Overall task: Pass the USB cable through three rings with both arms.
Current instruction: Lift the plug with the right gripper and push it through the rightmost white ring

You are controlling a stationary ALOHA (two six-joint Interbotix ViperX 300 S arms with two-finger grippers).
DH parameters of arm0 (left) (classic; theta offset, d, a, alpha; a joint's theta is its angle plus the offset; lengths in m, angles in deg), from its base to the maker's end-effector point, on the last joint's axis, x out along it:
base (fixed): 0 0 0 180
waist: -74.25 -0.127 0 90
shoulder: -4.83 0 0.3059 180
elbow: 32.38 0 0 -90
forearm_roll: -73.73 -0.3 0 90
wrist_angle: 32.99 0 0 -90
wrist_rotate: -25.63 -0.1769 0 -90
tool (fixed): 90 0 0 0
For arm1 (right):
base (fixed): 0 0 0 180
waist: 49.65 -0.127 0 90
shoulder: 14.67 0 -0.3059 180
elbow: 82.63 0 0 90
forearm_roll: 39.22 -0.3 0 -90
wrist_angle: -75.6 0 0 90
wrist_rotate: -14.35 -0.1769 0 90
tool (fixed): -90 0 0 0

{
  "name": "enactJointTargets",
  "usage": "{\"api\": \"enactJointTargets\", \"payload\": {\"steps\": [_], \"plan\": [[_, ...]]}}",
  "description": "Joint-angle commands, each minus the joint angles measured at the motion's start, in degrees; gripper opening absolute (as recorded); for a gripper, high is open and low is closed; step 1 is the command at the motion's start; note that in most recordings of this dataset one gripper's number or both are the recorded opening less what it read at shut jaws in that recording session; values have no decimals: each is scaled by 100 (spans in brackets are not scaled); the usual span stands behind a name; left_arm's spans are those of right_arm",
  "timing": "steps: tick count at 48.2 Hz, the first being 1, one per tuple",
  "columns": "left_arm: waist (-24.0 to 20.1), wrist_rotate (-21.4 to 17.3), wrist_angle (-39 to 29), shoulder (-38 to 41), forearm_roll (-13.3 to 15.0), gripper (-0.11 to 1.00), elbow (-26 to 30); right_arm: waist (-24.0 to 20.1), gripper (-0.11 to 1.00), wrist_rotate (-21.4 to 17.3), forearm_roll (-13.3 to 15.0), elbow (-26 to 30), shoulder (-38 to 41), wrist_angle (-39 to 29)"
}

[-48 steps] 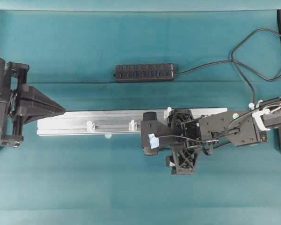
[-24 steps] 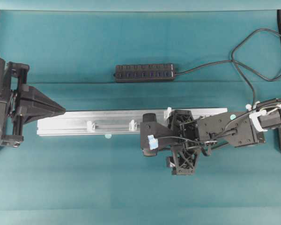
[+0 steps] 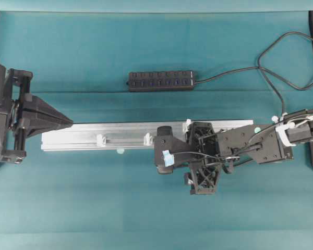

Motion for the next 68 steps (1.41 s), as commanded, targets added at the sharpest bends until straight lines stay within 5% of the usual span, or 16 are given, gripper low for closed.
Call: {"api": "enactJointTargets", "payload": {"steps": [1, 16, 42, 50, 68], "plan": [[0, 0, 53, -9, -18, 1, 79, 18, 24, 0, 9, 53, 44, -79], [0, 0, 53, 0, -18, 1, 88, 88, -7, 18, 9, 158, 79, -325], [0, -9, 26, -9, -18, 1, 88, 79, -8, 53, 9, 193, 88, -501], [-35, -9, -9, -79, -18, 1, 70, -18, -8, 264, 26, 396, -9, -1037], [-114, -26, -70, -185, -18, 1, 62, 185, -8, 773, 519, 563, -562, -2039]]}}
